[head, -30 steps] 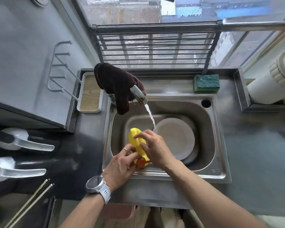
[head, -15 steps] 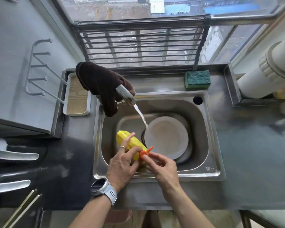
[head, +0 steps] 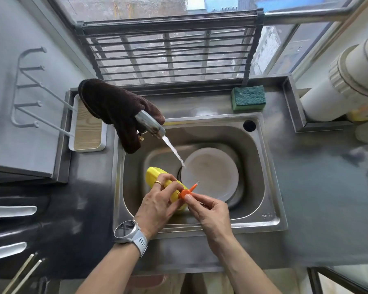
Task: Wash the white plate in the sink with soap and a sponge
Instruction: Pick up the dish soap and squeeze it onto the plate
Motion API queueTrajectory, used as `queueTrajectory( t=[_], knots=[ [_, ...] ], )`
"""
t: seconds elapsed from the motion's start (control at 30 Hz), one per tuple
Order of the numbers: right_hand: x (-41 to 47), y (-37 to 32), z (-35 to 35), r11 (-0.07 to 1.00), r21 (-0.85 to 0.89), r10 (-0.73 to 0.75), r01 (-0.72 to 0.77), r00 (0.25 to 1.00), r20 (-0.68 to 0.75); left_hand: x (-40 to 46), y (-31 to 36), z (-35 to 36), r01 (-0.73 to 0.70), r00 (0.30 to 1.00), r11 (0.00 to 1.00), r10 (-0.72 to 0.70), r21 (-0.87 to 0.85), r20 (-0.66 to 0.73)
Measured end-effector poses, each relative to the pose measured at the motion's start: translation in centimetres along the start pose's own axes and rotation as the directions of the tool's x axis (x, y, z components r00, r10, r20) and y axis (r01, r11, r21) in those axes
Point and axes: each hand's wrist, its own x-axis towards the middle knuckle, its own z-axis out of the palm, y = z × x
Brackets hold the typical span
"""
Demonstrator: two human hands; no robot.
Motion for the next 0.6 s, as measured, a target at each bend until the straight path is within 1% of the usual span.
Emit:
queueTrajectory(
  t=[0.2,0.3,0.43,0.5,0.53,0.6],
  knots=[
    [0.0,0.0,0.1,1.000,-0.023,0.011,-0.012,1.000,-0.024,-0.1,0.0,-0.2,0.007,1.000,1.000,-0.007,0.001,-0.005],
    [0.1,-0.1,0.1,1.000,-0.021,0.017,-0.018,1.000,-0.024,0.1,0.3,-0.3,0.002,1.000,1.000,-0.002,0.009,0.018],
    [-0.1,-0.4,-0.1,0.999,-0.037,0.001,-0.002,0.999,-0.033,0.3,0.5,-1.0,0.008,0.996,1.000,-0.008,0.007,0.083],
    [-0.4,-0.5,0.0,0.999,-0.045,0.005,-0.007,0.999,-0.036,0.2,0.4,-1.3,0.004,0.992,0.999,-0.010,0.051,0.124],
    [-0.5,-0.4,-0.1,0.999,-0.051,0.002,-0.003,0.999,-0.034,0.2,0.3,-1.5,0.008,0.991,0.995,-0.021,0.099,0.132],
    [-0.7,-0.3,0.0,0.997,-0.070,-0.021,0.018,0.999,-0.040,0.3,0.0,-1.4,0.000,0.994,0.968,-0.028,0.250,0.108]
  ],
)
